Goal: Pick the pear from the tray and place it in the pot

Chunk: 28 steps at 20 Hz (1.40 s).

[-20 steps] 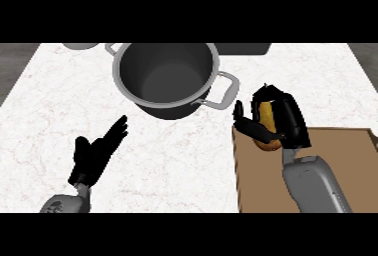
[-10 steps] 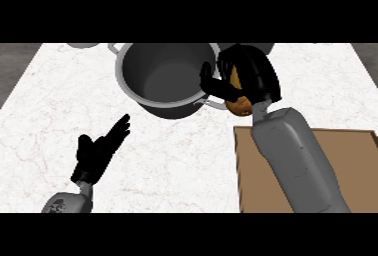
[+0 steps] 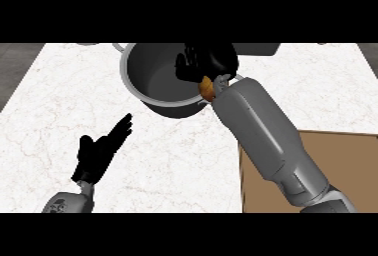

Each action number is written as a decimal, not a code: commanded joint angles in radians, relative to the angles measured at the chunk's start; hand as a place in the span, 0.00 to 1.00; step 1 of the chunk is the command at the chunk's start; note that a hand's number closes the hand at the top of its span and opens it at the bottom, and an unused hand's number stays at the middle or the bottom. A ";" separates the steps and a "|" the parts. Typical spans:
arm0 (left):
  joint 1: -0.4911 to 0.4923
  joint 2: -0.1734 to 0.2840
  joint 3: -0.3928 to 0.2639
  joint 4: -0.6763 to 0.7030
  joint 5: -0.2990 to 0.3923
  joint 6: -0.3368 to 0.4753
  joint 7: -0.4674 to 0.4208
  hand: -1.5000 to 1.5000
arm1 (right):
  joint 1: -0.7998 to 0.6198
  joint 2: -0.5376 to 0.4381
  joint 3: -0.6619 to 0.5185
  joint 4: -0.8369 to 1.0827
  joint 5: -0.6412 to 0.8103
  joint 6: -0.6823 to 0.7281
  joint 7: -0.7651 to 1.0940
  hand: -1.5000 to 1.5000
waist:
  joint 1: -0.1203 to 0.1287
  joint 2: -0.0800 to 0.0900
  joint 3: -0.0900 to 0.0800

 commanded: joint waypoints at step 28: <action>-0.080 -0.037 -0.026 0.030 -0.014 -0.020 0.038 0.50 | -0.196 0.008 -0.093 0.311 -0.372 -0.403 0.006 0.00 | 0.073 0.018 0.002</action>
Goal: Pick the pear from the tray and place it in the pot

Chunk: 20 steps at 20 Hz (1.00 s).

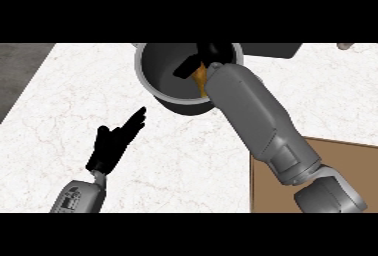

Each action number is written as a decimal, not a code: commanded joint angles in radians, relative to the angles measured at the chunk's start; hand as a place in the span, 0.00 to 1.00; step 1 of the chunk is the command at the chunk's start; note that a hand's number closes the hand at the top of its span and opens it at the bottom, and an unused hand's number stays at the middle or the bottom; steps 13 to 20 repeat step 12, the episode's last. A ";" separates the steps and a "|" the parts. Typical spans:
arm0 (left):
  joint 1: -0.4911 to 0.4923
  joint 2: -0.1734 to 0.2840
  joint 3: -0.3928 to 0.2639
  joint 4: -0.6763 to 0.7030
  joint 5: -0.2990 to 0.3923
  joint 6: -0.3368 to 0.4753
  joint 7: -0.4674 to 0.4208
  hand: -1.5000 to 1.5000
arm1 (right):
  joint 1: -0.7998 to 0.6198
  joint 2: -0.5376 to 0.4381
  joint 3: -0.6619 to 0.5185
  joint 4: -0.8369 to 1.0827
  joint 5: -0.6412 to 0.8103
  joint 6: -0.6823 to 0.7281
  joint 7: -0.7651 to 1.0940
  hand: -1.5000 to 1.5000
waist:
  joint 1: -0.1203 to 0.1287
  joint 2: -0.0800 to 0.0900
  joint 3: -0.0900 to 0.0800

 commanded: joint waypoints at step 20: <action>0.097 0.009 0.034 -0.039 0.007 0.018 -0.010 0.50 | 0.098 -0.028 -0.249 -0.125 -0.250 -0.364 -0.354 0.00 | -0.097 -0.022 0.000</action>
